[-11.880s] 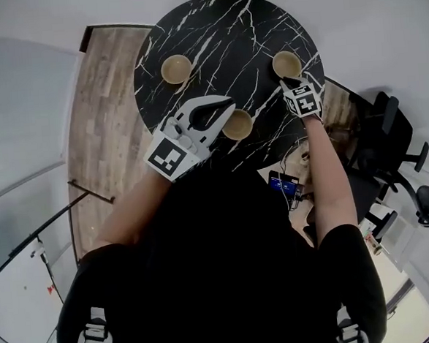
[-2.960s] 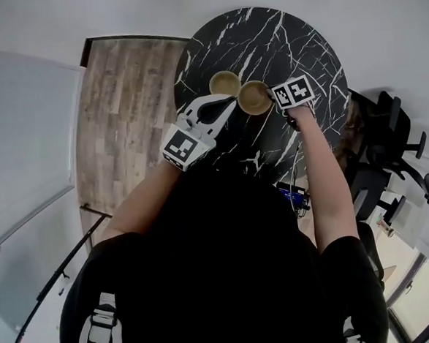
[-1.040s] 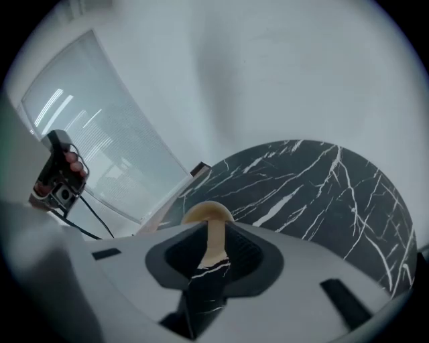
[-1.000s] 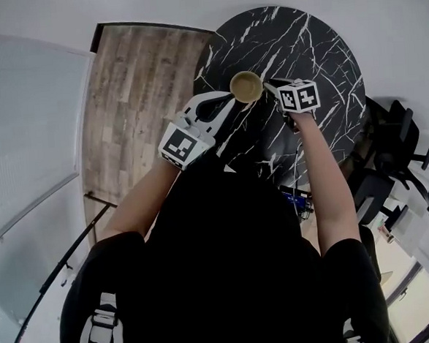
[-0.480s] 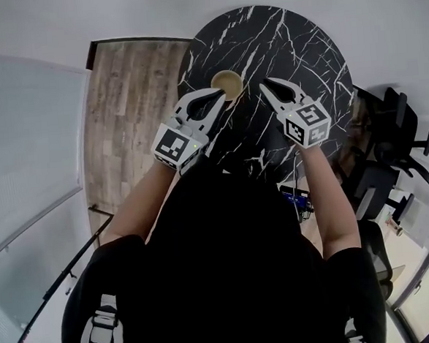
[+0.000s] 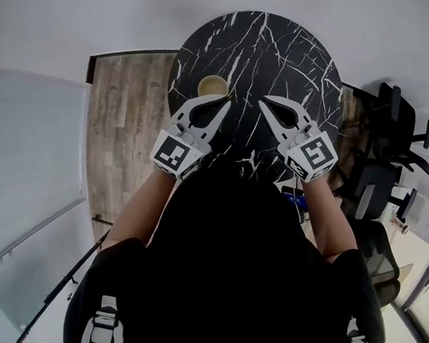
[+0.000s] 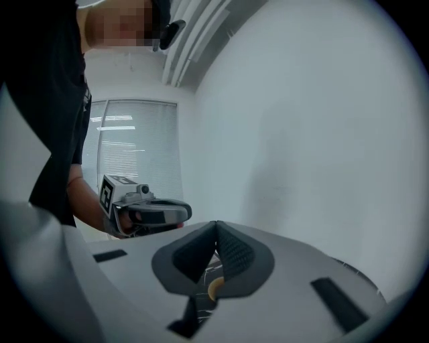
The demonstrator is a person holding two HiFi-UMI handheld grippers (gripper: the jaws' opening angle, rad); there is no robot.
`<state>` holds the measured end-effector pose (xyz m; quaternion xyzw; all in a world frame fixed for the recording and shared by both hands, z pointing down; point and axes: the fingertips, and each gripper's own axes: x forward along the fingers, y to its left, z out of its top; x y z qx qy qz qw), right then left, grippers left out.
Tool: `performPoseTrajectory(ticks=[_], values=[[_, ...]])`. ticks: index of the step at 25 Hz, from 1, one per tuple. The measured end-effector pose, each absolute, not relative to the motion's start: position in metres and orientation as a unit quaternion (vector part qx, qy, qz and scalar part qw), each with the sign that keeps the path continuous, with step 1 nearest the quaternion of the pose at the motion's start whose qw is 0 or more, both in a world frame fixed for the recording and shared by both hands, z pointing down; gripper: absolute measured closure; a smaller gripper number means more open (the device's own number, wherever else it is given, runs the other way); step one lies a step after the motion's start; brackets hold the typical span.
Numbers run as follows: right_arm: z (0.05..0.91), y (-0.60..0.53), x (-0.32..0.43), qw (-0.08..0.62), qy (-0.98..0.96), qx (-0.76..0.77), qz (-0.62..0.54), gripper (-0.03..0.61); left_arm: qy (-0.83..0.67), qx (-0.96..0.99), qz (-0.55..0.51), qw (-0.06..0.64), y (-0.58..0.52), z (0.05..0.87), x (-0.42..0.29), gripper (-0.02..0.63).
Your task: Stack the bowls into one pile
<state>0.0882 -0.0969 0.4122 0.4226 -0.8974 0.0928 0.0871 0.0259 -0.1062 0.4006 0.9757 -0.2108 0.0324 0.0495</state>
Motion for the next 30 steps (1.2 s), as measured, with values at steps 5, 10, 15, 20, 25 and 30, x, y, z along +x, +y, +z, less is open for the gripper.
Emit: performPoseTrajectory(ticks=[5,10,15,20,25,30], values=[[0.388,-0.076,0.098,0.069,-0.897,0.43,0.072,0.575,-0.193,0.98,0.026,0.041,-0.092,0.383,0.045,0.609],[0.373,-0.059,0.11,0.052,-0.892,0.444,0.065,0.575,-0.182,0.982,0.022,0.034,-0.077,0.37,0.059,0.609],[0.362,-0.047,0.114,0.037,-0.894,0.44,0.069,0.575,-0.174,0.984,0.025,0.022,-0.066,0.359,0.068,0.609],[0.359,-0.042,0.107,0.038,-0.899,0.43,0.07,0.575,-0.171,0.985,0.032,0.017,-0.057,0.352,0.065,0.609],[0.356,-0.039,0.1,0.042,-0.905,0.418,0.062,0.575,-0.18,0.983,0.033,0.008,-0.051,0.346,0.058,0.609],[0.353,-0.037,0.089,0.048,-0.912,0.404,0.056,0.575,-0.199,0.98,0.029,0.014,-0.049,0.345,0.047,0.609]])
